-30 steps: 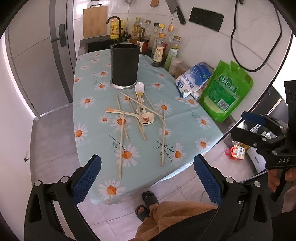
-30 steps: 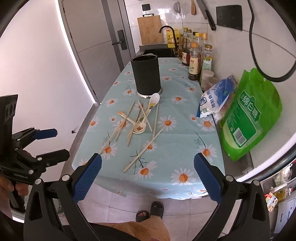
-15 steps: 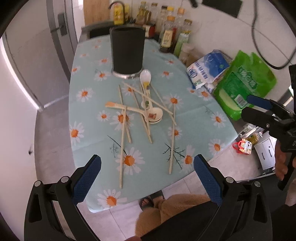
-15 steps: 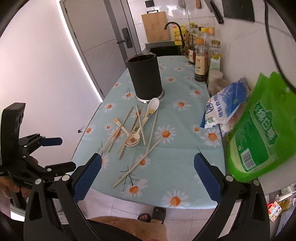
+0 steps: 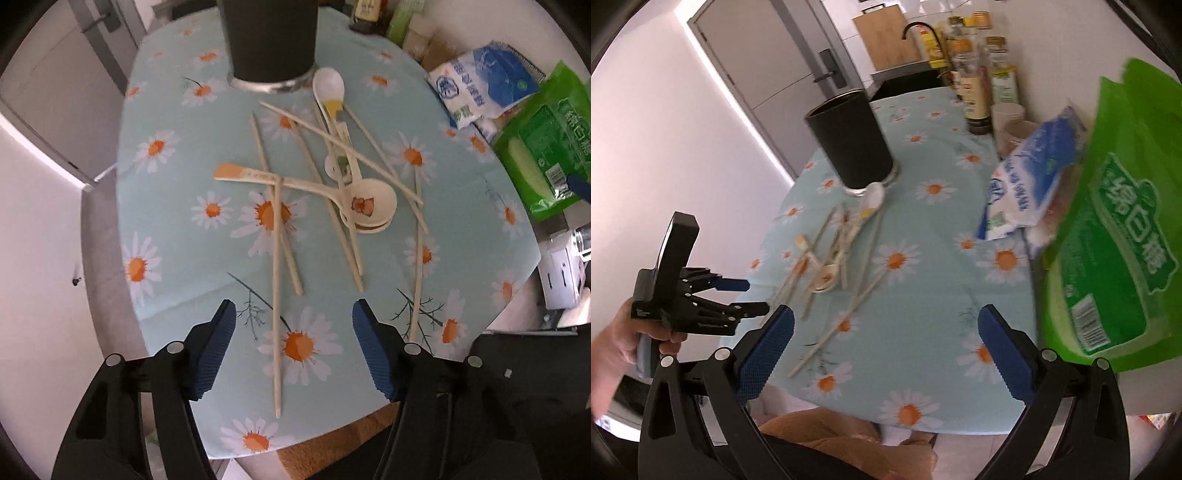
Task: Organize utensils
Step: 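Lower the left tool onto a wooden chopstick and close it, then grasp another wooden chopstick with the right tool while the left tool lifts its chopstick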
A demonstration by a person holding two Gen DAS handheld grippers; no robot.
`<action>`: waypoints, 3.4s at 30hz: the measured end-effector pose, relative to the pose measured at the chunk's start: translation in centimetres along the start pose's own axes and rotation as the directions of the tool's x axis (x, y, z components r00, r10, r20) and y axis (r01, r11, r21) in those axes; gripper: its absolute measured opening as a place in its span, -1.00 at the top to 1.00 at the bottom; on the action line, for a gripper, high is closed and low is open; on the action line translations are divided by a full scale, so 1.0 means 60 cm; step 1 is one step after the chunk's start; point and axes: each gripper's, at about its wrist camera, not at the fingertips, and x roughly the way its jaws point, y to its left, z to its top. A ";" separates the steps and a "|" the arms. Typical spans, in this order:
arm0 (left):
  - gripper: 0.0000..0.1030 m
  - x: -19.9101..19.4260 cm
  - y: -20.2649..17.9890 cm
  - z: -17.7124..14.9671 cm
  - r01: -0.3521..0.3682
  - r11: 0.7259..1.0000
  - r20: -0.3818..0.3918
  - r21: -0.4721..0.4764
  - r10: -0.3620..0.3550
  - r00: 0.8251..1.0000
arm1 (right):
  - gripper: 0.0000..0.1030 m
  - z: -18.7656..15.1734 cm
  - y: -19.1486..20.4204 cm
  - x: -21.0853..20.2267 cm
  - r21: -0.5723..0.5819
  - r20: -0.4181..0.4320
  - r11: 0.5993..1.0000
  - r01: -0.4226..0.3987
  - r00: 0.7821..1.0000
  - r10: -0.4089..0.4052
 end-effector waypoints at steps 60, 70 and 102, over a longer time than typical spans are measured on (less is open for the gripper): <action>0.93 -0.028 0.206 -0.087 0.487 0.863 0.259 -0.138 -0.443 0.858 | 0.43 0.228 0.228 0.487 -0.511 -0.606 0.858 0.054 0.686 -0.404; 0.93 -0.013 0.221 -0.084 0.526 0.843 0.243 -0.114 -0.490 0.837 | 0.64 0.242 0.239 0.581 -0.527 -0.632 0.846 0.085 0.626 -0.456; 0.93 -0.048 0.202 -0.014 0.523 0.850 0.307 -0.062 -0.483 0.820 | 0.89 0.261 0.201 0.400 -0.290 -0.553 0.956 -0.042 0.823 -0.132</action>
